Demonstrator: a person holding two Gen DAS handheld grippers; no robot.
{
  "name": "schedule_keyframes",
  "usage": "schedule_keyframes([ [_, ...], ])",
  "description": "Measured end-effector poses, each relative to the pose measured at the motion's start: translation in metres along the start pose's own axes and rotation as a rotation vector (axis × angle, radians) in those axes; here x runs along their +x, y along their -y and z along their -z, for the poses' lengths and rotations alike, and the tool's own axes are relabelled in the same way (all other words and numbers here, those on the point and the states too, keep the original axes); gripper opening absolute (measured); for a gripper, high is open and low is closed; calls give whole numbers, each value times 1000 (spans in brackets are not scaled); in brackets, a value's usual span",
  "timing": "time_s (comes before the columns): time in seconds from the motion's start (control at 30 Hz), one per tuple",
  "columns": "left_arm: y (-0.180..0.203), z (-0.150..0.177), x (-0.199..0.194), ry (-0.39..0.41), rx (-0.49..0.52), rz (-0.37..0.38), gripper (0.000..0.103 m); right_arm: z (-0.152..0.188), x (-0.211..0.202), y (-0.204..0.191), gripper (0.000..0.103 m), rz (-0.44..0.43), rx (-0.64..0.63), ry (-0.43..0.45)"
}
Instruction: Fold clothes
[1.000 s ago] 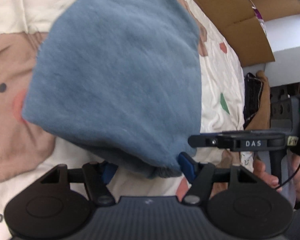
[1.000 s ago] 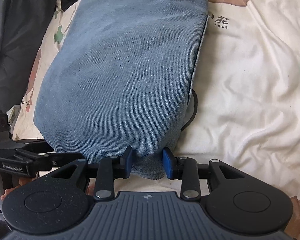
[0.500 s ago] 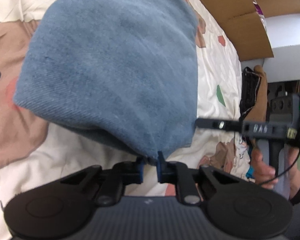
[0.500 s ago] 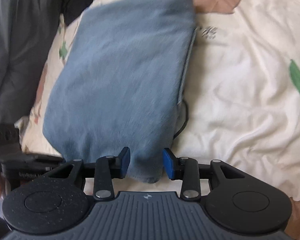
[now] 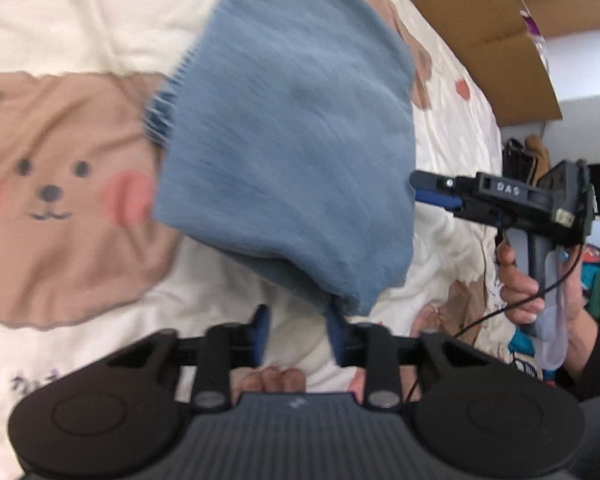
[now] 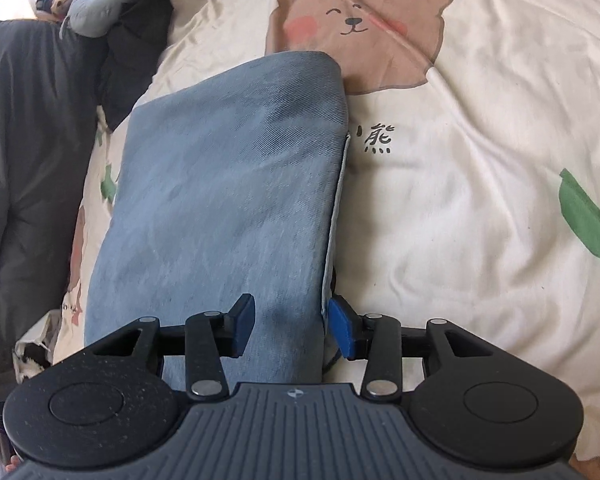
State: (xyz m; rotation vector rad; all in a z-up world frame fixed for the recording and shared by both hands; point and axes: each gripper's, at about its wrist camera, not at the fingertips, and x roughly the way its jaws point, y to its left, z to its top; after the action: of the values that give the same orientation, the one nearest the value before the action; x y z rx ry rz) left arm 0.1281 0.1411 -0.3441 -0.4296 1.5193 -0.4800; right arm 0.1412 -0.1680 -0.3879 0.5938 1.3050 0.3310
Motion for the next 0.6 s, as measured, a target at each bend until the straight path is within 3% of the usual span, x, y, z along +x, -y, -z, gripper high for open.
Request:
schedule_keyframes([
  [0.2,-17,-6,-32,31,-8,-66,56,-12,15,2,49,-9,32,-16],
  [0.37,-38,-10,-45,18,7,-126,56,-27,22,12,49,-51,66,-42],
  [0.6,-49,-55,-55,161,-22,-134,56,-37,23,15,26,-56,141,-84],
])
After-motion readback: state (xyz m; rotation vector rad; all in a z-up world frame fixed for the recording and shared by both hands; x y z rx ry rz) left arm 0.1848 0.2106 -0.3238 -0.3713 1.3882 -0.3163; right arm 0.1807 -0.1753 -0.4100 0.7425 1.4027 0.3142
